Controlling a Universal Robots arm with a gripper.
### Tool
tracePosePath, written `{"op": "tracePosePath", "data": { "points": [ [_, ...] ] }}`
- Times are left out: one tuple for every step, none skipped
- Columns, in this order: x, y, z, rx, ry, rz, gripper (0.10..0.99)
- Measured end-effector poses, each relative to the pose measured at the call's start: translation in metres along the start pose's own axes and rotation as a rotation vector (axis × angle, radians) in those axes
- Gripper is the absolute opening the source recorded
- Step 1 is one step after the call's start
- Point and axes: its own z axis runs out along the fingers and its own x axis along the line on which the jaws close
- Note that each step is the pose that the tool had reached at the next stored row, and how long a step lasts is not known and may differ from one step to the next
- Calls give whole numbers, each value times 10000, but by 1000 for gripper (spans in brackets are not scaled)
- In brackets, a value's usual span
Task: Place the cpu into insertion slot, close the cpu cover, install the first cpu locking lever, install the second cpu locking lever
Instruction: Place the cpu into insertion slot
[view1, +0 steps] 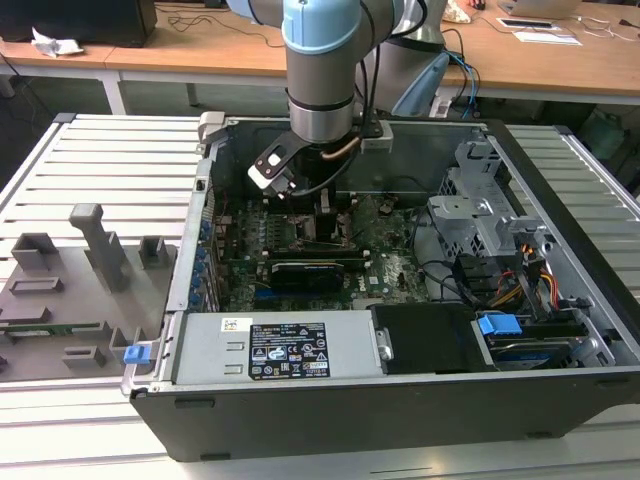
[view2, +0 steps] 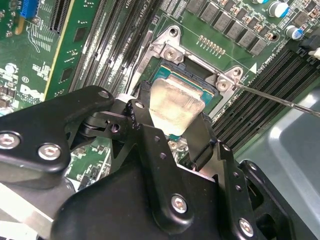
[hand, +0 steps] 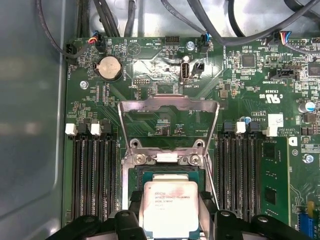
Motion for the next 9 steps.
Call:
{"op": "tracePosePath", "data": {
  "points": [
    [1,-1,5,0,-1,12,525],
    [3,-1,9,1,-3,23,525],
    [6,-2,12,0,-4,31,525],
    [9,-2,16,0,-4,38,525],
    [15,-2,21,-1,-3,41,525],
    [19,-2,26,-1,-3,43,525],
    [25,-2,32,-1,-3,45,525],
    [28,-1,36,-1,-3,43,525],
    [28,-1,37,0,-5,43,525]
  ]
}}
